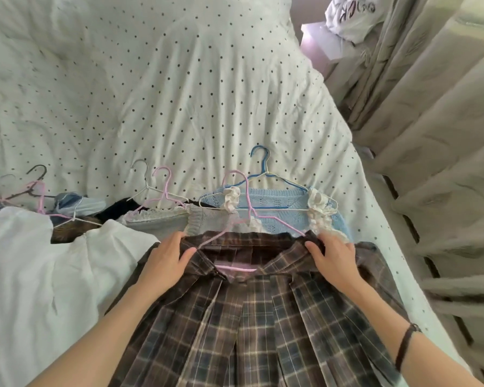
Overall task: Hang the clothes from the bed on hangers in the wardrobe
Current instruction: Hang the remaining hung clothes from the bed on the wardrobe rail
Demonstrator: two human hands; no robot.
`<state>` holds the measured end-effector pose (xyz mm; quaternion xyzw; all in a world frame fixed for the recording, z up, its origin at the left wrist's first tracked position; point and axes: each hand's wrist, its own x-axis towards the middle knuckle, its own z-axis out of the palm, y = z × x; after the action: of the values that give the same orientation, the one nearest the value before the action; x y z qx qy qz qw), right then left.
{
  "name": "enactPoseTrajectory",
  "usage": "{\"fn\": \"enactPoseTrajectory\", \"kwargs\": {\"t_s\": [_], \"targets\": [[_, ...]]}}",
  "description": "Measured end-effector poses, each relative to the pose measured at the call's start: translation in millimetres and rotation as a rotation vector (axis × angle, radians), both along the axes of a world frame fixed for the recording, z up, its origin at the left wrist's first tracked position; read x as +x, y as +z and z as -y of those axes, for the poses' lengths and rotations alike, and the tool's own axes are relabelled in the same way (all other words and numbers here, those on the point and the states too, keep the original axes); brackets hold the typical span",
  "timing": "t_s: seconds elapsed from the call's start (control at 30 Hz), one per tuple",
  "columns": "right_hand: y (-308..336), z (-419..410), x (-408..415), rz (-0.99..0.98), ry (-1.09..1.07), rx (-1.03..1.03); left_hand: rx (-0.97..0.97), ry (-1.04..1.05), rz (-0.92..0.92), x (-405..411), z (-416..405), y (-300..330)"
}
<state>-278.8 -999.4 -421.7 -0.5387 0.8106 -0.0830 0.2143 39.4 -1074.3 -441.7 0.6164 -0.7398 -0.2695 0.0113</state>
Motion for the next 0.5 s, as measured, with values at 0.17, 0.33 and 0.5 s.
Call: {"fn": "enactPoseTrajectory", "kwargs": {"t_s": [0.17,0.33,0.5], "targets": [[58,-70,20,-0.051,-0.11,-0.226,-0.148,-0.064,-0.049,6,-32,54],[125,-143,39,-0.141,-0.18,-0.399,-0.215,-0.282,-0.129,9,-75,114],[185,-227,45,-0.174,-0.363,-0.539,-0.352,-0.46,-0.308,-7,-108,179]]}}
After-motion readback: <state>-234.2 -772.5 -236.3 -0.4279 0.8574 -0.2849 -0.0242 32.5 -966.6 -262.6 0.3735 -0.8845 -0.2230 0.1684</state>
